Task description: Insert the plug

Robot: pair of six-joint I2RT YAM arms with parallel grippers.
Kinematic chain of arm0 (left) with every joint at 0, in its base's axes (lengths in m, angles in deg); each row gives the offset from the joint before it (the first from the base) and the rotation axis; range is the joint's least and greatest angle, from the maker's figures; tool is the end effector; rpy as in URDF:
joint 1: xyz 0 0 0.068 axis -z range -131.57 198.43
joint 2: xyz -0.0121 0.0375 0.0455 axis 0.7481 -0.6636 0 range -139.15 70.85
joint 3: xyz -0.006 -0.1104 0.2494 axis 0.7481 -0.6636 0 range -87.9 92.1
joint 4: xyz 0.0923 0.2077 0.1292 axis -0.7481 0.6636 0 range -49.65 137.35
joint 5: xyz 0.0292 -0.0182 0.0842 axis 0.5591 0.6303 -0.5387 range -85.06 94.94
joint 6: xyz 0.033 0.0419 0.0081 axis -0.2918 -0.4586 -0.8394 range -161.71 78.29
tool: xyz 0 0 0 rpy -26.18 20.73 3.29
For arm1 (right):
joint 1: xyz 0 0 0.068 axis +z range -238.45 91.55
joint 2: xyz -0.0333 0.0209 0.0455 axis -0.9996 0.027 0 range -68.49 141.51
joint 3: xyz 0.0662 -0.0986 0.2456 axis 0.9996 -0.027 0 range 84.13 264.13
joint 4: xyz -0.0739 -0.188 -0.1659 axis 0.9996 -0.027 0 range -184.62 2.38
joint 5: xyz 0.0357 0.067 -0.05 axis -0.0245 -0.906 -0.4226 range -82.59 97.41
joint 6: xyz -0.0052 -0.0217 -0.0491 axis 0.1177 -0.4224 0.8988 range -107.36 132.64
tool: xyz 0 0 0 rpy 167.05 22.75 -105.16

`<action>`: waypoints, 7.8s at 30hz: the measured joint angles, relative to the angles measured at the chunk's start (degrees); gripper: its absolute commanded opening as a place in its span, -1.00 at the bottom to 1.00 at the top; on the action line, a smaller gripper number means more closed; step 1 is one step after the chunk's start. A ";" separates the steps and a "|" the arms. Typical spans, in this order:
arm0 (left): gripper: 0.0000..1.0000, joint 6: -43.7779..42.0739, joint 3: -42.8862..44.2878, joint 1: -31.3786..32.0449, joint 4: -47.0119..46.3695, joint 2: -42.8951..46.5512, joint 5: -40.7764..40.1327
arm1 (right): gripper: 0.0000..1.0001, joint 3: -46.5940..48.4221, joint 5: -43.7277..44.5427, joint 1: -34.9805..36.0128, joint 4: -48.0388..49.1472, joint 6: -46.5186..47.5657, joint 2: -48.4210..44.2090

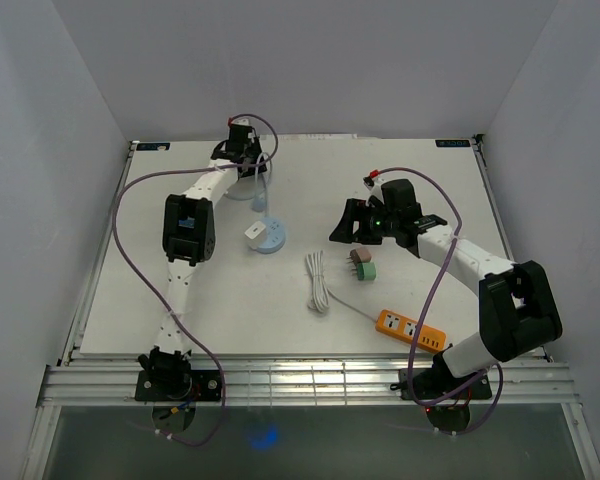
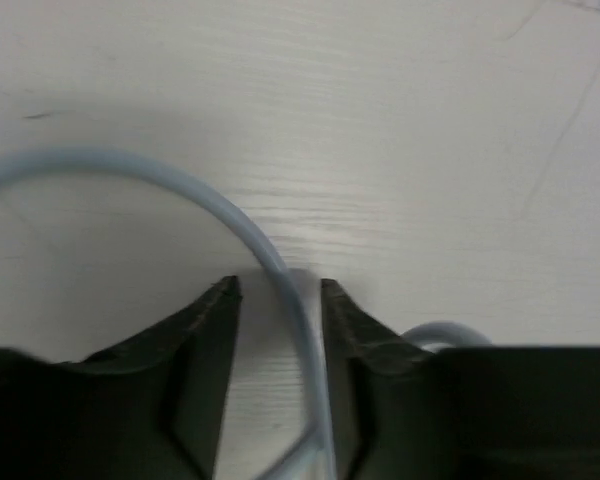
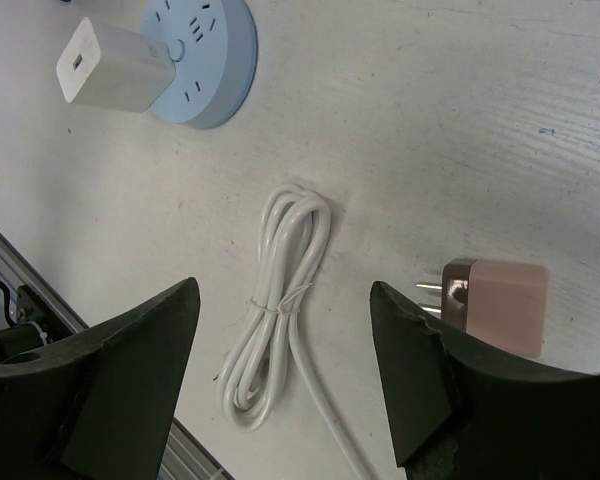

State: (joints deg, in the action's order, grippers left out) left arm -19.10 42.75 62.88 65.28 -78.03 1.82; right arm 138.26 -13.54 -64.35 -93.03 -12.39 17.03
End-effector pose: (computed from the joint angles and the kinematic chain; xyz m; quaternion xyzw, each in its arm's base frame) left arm 0.5597 -0.1422 0.1553 -0.0760 0.9142 -0.1026 0.3847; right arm 0.2920 0.1445 0.2360 -0.0743 0.8799 0.3310 0.3328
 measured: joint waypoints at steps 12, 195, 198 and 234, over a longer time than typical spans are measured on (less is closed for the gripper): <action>0.96 -2.95 -19.17 0.02 -3.19 21.20 -0.44 | 0.50 -0.02 0.48 -0.04 -0.02 0.11 0.00; -0.12 -8.79 -106.36 34.88 -49.46 100.61 1.20 | 0.89 3.34 1.40 11.15 -8.17 10.21 -23.71; -0.17 -11.02 -108.67 36.06 -52.17 101.68 2.16 | 0.89 9.44 0.31 10.73 -12.87 10.34 -20.63; -0.27 -20.39 -113.04 41.27 -64.78 96.08 5.44 | 0.95 17.20 -3.34 17.18 -30.71 14.23 -14.27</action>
State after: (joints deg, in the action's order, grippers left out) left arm -39.49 -70.29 104.15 0.50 18.05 7.26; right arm 155.46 -16.88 -47.17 -123.74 1.83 2.76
